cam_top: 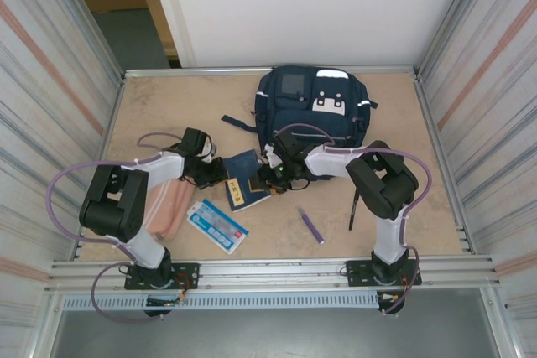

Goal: Pack books, pencil case, and school supplies into a backpack

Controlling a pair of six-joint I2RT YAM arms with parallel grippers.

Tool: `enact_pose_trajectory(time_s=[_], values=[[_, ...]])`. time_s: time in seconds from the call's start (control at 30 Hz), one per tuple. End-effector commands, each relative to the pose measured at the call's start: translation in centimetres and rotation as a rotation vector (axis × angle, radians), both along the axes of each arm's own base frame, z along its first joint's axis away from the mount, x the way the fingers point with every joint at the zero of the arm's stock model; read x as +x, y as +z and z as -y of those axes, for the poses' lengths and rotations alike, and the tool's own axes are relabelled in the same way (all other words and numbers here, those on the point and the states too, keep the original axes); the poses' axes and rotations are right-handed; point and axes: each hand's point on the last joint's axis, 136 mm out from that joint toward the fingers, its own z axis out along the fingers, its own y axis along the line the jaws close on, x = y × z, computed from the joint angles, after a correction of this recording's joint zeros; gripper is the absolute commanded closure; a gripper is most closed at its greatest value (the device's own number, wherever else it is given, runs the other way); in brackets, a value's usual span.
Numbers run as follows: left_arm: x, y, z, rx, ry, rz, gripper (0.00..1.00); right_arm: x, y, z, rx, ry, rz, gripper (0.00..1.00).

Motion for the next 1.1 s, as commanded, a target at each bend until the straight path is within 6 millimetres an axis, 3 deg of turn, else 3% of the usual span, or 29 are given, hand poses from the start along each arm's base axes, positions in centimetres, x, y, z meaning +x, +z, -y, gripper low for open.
enact_pose_trajectory(time_s=[0.0, 0.1, 0.13, 0.2, 0.27, 0.33, 0.47, 0.53, 0.63, 0.73, 0.83, 0.93, 1.0, 1.03, 1.07], values=[[-2.5, -3.2, -2.2, 0.104, 0.028, -0.099, 1.0, -1.0, 3.1, -2.8, 0.203, 0.069, -0.07, 0.51], [-2.4, -2.8, -1.9, 0.077, 0.032, -0.09, 1.0, -0.9, 3.2, -2.9, 0.206, 0.071, -0.059, 0.58], [-2.4, -2.6, -1.8, 0.069, 0.037, -0.087, 1.0, -0.8, 3.1, -2.8, 0.197, 0.067, -0.047, 0.67], [-2.2, -1.7, -1.7, 0.054, 0.048, -0.073, 0.87, -0.6, 3.0, -2.3, 0.155, 0.067, 0.0, 0.83], [-2.0, -0.4, -2.1, 0.052, 0.078, -0.052, 0.66, -0.4, 3.3, -1.5, 0.099, 0.084, 0.073, 0.9], [-1.7, 1.3, -2.6, 0.052, 0.111, -0.027, 0.53, -0.2, 4.2, -0.6, 0.047, 0.114, 0.164, 0.96], [-0.6, 6.4, -3.1, 0.003, 0.134, 0.102, 0.42, 1.1, 6.8, 1.9, -0.068, 0.164, 0.422, 1.0], [0.2, 10.1, -2.7, -0.05, 0.097, 0.207, 0.4, 1.5, 7.9, 3.2, -0.139, 0.205, 0.554, 1.0], [0.7, 17.7, -0.3, -0.191, -0.078, 0.482, 0.36, 1.5, 9.6, 4.9, -0.204, 0.287, 0.7, 0.96], [-0.4, 24.6, 1.1, -0.259, -0.252, 0.82, 0.31, 0.7, 11.4, 6.0, -0.203, 0.384, 0.771, 0.9], [-2.2, 28.5, 1.5, -0.209, -0.401, 1.07, 0.27, -0.7, 13.0, 7.0, -0.164, 0.483, 0.866, 0.89], [-4.3, 30.4, 1.8, -0.145, -0.541, 1.19, 0.24, -3.5, 13.7, 8.3, -0.112, 0.66, 0.981, 0.91], [-6.2, 30.2, 2.7, -0.155, -0.695, 1.244, 0.2, -5.2, 14.2, 9.0, -0.083, 0.763, 1.042, 0.92], [-7.9, 29.8, 3.8, -0.207, -0.812, 1.272, 0.16, -5.5, 14.5, 9.4, -0.093, 0.785, 1.072, 0.92], [-9.7, 29.1, 4.7, -0.254, -0.927, 1.295, 0.02, -5.7, 14.8, 9.8, -0.105, 0.8, 1.094, 0.92]])
